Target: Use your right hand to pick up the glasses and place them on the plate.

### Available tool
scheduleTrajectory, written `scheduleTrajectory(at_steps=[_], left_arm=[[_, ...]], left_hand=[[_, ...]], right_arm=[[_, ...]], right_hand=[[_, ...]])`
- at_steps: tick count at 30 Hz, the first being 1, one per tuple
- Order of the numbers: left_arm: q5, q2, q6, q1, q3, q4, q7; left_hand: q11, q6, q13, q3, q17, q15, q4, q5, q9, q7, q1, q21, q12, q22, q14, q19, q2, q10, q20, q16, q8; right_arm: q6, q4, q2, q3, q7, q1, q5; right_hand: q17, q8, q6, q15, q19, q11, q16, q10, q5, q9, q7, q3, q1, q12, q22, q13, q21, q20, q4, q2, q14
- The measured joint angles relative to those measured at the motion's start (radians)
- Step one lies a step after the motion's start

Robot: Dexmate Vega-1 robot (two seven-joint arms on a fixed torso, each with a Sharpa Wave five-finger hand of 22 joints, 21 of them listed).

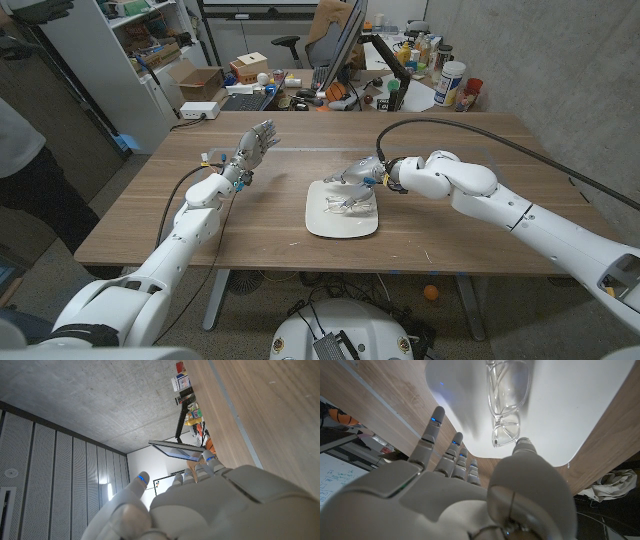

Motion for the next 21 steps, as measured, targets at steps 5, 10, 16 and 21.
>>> scheduleTrajectory(at_steps=[5, 10, 16, 21], left_arm=[[0.000, 0.001, 0.000, 0.000, 0.000, -0.004, 0.001], [0.000, 0.002, 0.000, 0.001, 0.000, -0.007, 0.001], [0.000, 0.004, 0.000, 0.002, 0.000, -0.011, 0.004], [-0.001, 0.006, 0.000, 0.007, 0.000, -0.018, 0.007]], left_hand=[[0.000, 0.000, 0.000, 0.000, 0.000, 0.000, 0.000, 0.000, 0.000, 0.000, 0.000, 0.000, 0.000, 0.000, 0.000, 0.000, 0.000, 0.000, 0.000, 0.000, 0.000], [0.000, 0.000, 0.000, 0.000, 0.000, 0.000, 0.000, 0.000, 0.000, 0.000, 0.000, -0.004, 0.000, 0.000, 0.000, 0.000, 0.000, 0.000, 0.000, 0.000, 0.000], [0.000, 0.000, 0.000, 0.000, 0.000, 0.000, 0.000, 0.000, 0.000, 0.000, 0.000, -0.004, 0.000, 0.000, 0.000, 0.000, 0.000, 0.000, 0.000, 0.000, 0.000], [0.000, 0.000, 0.000, 0.000, 0.000, 0.000, 0.000, 0.000, 0.000, 0.000, 0.000, -0.008, 0.000, 0.000, 0.000, -0.004, 0.000, 0.000, 0.004, 0.000, 0.000]], right_arm=[[0.004, -0.004, -0.002, 0.005, -0.011, 0.000, 0.004], [0.004, -0.009, -0.003, 0.010, -0.022, -0.002, 0.004], [0.004, -0.014, -0.003, 0.013, -0.037, -0.002, -0.011], [0.004, -0.016, 0.002, 0.015, -0.047, 0.005, -0.023]], right_hand=[[-0.026, 0.000, 0.000, 0.012, -0.064, 0.005, 0.000, -0.020, 0.008, 0.000, 0.000, -0.004, -0.009, -0.006, 0.000, -0.010, -0.059, 0.002, 0.004, 0.009, -0.074], [-0.051, 0.000, 0.009, 0.019, -0.113, 0.003, 0.000, -0.051, 0.008, 0.000, -0.009, -0.004, -0.008, -0.006, 0.000, -0.020, -0.106, 0.003, 0.004, 0.019, -0.149], [-0.091, 0.000, 0.016, 0.027, -0.183, -0.006, 0.000, -0.121, 0.008, 0.000, -0.016, -0.010, 0.000, -0.014, 0.000, -0.034, -0.175, 0.002, -0.001, 0.026, -0.252], [-0.110, 0.000, 0.018, 0.036, -0.223, -0.002, 0.000, -0.131, 0.008, 0.000, -0.018, -0.010, -0.009, -0.014, 0.000, -0.042, -0.213, 0.000, -0.001, 0.036, -0.292]])
